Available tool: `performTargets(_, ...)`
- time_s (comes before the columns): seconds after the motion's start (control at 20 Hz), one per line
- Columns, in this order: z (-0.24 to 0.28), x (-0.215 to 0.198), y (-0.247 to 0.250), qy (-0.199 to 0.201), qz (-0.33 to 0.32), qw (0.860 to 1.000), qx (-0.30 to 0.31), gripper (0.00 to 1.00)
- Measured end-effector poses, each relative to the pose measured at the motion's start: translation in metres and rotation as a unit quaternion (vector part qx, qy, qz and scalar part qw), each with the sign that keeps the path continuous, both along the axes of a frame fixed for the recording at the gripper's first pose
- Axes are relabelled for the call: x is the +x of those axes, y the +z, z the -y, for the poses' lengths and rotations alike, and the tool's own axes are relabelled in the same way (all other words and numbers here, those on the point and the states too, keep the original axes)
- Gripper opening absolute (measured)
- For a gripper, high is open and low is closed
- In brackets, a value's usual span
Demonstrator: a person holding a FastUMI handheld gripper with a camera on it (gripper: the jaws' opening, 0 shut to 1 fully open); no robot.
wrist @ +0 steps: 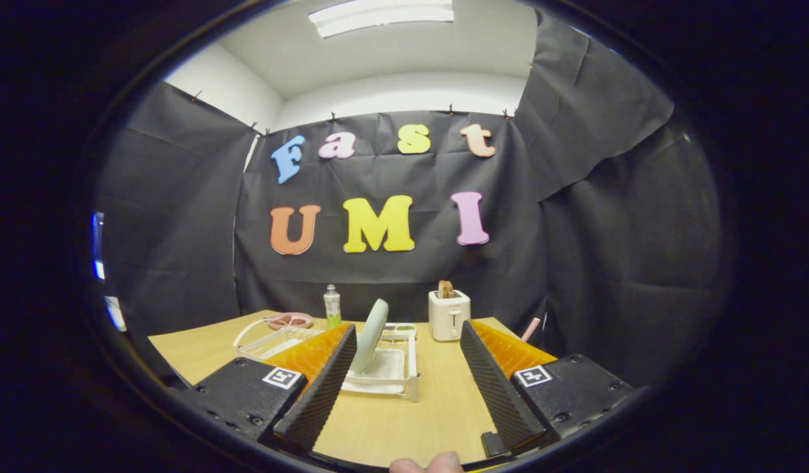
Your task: Take the plate from the dish rack, then take the spoon from the basket and place it into the plate.
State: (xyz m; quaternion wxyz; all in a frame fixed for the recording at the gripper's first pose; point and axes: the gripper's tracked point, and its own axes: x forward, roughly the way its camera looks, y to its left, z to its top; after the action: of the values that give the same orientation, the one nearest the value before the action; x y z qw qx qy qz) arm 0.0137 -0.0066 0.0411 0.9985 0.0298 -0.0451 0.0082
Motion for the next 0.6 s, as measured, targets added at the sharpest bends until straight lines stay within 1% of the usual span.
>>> performTargets(0.05,0.004,0.005,0.002,-0.004,-0.004,1.000,-0.013,1.00)
performTargets(0.15,0.010,0.016,0.013,-0.004,-0.011,1.000,-0.019,1.00)
performTargets(0.3,0.006,0.034,0.035,0.025,-0.025,0.999,-0.013,1.00)
performTargets(0.4,0.011,0.052,0.053,0.029,-0.029,0.999,-0.027,1.00)
performTargets(0.5,0.006,0.070,0.062,0.050,-0.046,0.997,-0.033,1.00)
performTargets(0.6,0.005,0.091,0.072,0.061,-0.061,0.995,-0.044,1.00)
